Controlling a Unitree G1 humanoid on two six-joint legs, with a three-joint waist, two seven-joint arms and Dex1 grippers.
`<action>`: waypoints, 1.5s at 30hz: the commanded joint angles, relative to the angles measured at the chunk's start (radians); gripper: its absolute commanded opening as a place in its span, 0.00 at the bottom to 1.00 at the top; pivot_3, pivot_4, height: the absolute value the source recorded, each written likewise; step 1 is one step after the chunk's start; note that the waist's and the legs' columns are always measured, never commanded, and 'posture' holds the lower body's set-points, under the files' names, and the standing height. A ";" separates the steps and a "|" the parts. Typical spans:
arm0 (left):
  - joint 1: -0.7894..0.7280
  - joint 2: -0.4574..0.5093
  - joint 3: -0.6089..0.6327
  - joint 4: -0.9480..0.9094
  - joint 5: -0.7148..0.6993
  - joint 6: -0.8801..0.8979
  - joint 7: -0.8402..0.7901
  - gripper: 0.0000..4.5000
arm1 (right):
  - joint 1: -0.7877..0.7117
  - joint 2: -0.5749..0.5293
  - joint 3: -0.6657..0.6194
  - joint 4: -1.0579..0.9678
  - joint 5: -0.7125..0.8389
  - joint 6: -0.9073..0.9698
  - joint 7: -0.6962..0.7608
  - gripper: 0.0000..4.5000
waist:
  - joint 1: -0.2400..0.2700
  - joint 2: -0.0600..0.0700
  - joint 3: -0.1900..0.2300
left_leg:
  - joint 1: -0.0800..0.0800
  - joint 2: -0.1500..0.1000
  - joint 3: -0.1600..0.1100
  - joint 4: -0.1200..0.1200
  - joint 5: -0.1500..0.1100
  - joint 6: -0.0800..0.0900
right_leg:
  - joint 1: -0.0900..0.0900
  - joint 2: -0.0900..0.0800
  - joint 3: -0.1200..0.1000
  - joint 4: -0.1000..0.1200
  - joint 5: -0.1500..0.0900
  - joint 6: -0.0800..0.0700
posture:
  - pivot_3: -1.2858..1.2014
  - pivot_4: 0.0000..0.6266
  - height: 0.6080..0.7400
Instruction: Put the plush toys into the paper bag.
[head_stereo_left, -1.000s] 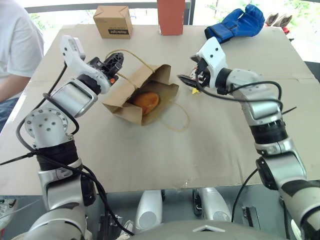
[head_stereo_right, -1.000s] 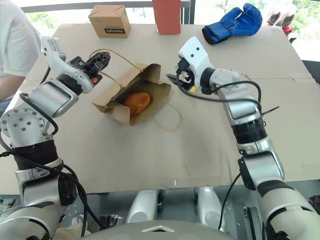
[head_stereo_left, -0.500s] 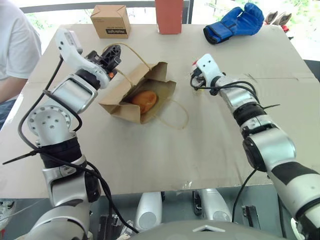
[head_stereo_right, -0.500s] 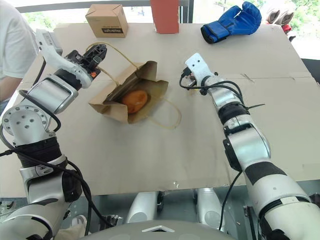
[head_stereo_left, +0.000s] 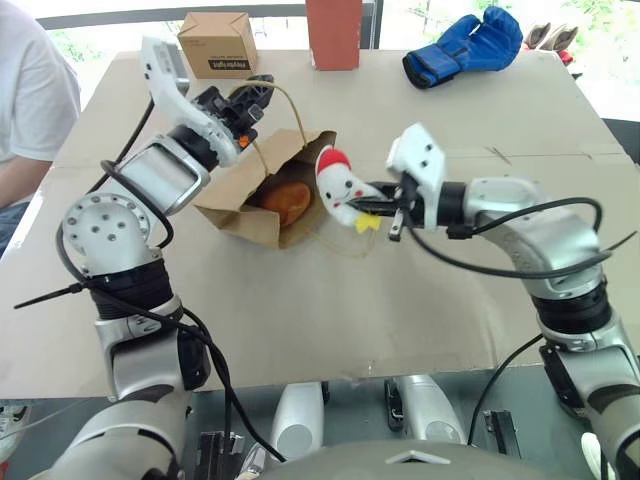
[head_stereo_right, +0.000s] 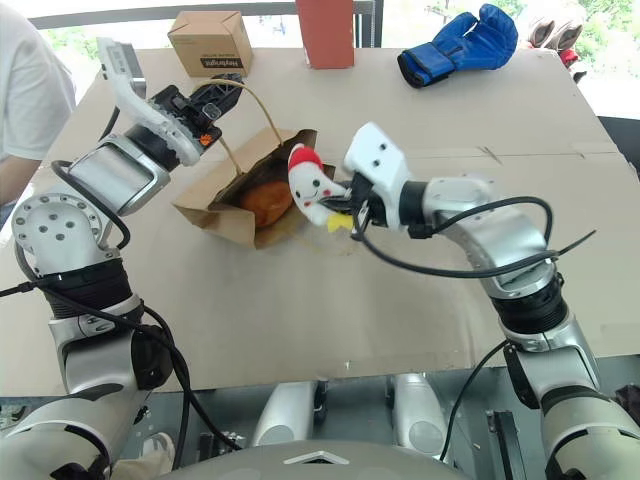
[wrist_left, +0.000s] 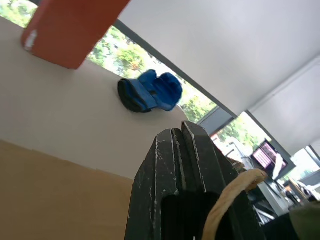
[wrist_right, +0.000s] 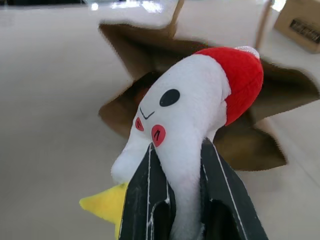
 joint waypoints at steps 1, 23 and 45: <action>-0.033 0.026 0.002 -0.023 -0.051 0.046 -0.065 0.00 | -0.067 0.019 0.055 0.118 -0.088 -0.107 0.008 0.01 | 0.001 0.000 0.000 | 0.000 0.000 0.000 0.000 0.000 0.000 | 0.000 0.000 0.000 0.000 0.000 0.000 | 0.52 0.24 0.80; 0.027 0.016 -0.080 -0.166 -0.136 0.127 -0.108 0.00 | -0.395 0.384 0.143 0.952 -0.391 -0.799 0.059 0.01 | 0.000 0.000 0.000 | -0.001 0.000 -0.001 -0.001 0.000 0.000 | -0.001 0.000 -0.001 0.000 0.000 0.000 | 0.52 0.24 0.80; 0.130 0.095 0.045 -0.162 -0.179 -0.004 -0.173 0.00 | 0.132 0.125 -0.240 0.031 -0.097 0.179 0.013 0.74 | 0.009 0.000 0.000 | 0.000 0.000 -0.002 -0.001 0.001 -0.001 | 0.000 -0.001 -0.002 0.000 0.000 -0.001 | 0.52 0.24 0.80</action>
